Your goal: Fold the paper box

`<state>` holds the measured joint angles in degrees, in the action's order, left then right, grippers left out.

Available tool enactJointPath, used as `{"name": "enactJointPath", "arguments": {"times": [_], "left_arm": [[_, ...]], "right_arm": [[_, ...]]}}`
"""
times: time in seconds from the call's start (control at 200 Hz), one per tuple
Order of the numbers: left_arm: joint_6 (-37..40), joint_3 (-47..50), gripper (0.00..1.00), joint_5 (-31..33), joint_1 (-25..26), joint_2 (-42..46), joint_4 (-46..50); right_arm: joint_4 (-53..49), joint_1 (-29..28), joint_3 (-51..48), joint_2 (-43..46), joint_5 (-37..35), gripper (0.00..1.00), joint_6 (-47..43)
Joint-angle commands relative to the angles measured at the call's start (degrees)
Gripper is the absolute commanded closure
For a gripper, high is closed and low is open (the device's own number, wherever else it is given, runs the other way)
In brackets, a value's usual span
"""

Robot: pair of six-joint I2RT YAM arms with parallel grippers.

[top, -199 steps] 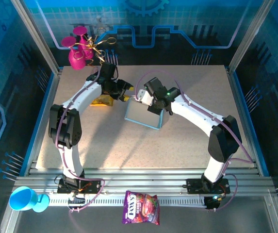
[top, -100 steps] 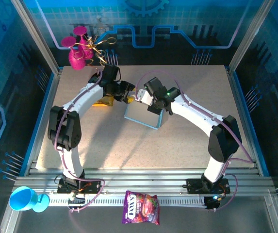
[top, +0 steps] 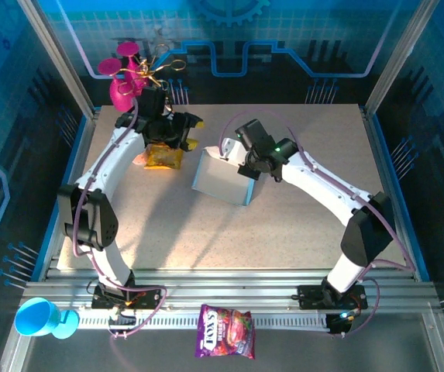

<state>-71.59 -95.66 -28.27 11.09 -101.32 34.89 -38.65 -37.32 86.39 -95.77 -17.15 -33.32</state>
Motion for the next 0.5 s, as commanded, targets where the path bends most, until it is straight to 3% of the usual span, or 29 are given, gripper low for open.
{"name": "enactJointPath", "arguments": {"times": [0.0, 0.495], "left_arm": [[2.01, -5.42, 0.47, 0.23, 0.07, -2.04, 3.08], [0.93, -0.38, 0.47, -2.09, 3.15, -2.5, 1.34]], "right_arm": [[0.32, 0.38, 1.31, 0.76, 1.24, 1.0, -0.83], [0.42, 0.25, 1.89, -0.25, 1.32, 1.0, 0.1]]}}
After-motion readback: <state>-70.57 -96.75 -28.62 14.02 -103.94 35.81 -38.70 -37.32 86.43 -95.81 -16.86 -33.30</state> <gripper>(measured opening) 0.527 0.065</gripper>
